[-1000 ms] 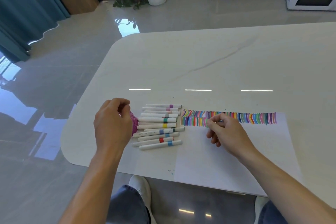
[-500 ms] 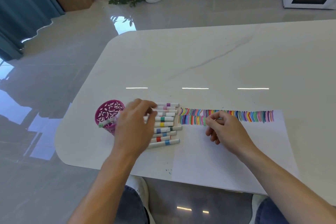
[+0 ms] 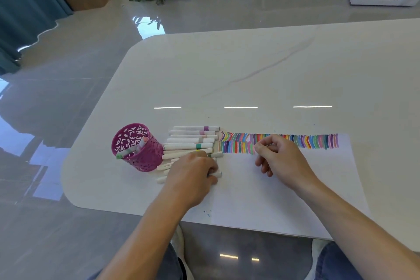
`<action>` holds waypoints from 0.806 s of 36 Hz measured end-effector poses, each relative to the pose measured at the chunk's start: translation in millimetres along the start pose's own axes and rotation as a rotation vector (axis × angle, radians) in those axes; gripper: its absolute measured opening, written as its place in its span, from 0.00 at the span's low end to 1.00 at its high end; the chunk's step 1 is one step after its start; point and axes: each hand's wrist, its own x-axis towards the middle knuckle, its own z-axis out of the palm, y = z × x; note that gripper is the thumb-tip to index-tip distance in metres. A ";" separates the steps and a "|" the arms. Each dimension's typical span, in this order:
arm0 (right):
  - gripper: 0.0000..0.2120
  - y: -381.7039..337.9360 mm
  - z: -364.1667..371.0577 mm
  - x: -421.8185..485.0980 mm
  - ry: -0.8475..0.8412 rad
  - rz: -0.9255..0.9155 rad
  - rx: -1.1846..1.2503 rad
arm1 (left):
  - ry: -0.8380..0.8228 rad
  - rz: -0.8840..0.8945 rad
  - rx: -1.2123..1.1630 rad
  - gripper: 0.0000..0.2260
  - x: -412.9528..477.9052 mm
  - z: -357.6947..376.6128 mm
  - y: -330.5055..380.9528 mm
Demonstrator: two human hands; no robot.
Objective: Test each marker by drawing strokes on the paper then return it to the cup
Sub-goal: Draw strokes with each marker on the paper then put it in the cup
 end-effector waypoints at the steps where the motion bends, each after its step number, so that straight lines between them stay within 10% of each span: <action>1: 0.06 0.0 -0.3 0.0 -0.001 0.001 0.002 | 0.007 0.007 0.013 0.09 0.0 1.3 0.5; 29: 0.07 -7.9 -10.3 -7.4 -0.082 -0.220 0.034 | 0.342 0.126 -0.899 0.14 25.7 -9.7 51.2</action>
